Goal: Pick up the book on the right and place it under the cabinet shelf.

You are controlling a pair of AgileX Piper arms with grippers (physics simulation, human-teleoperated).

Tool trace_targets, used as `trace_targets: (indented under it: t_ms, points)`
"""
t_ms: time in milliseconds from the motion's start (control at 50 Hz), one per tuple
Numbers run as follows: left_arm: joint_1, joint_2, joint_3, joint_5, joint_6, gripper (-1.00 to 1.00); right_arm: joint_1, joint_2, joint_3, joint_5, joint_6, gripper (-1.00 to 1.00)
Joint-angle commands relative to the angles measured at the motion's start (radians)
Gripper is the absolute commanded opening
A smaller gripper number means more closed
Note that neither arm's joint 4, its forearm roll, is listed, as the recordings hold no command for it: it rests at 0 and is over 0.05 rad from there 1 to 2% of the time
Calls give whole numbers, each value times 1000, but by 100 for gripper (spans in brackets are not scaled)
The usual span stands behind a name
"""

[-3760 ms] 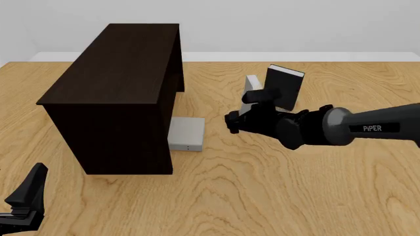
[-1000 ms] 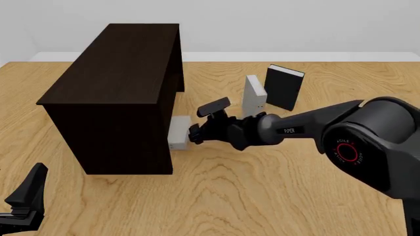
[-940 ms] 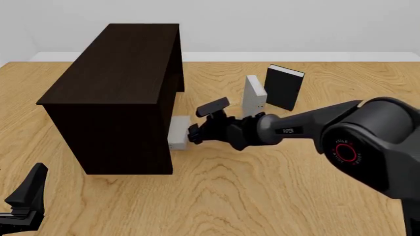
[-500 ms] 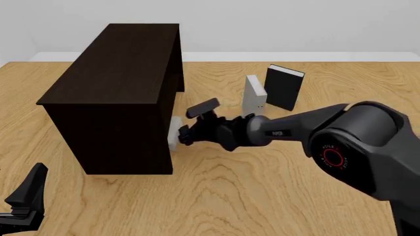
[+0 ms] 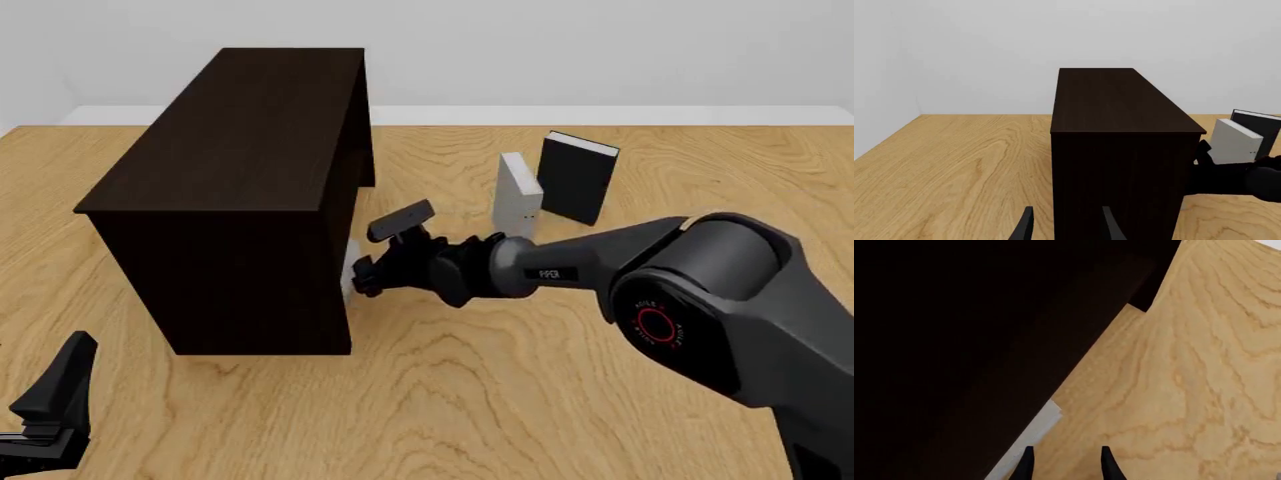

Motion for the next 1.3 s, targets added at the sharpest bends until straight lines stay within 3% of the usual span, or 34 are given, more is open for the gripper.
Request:
trace_targets:
  t_ms: [20, 360, 640, 860, 1300]
  points:
    - [0, 0, 0, 0, 0, 100, -16, -17, 9, -7, 12, 100]
    - [0, 0, 0, 0, 0, 100, -61, -180, 194, -62, -8, 100]
    - [0, 0, 0, 0, 0, 100, -51, -388, 373, -79, 17, 100]
    - [0, 0, 0, 0, 0, 100, -40, -638, 465, -18, 22, 100]
    - [0, 0, 0, 0, 0, 100, -53, -942, 524, 107, 23, 100]
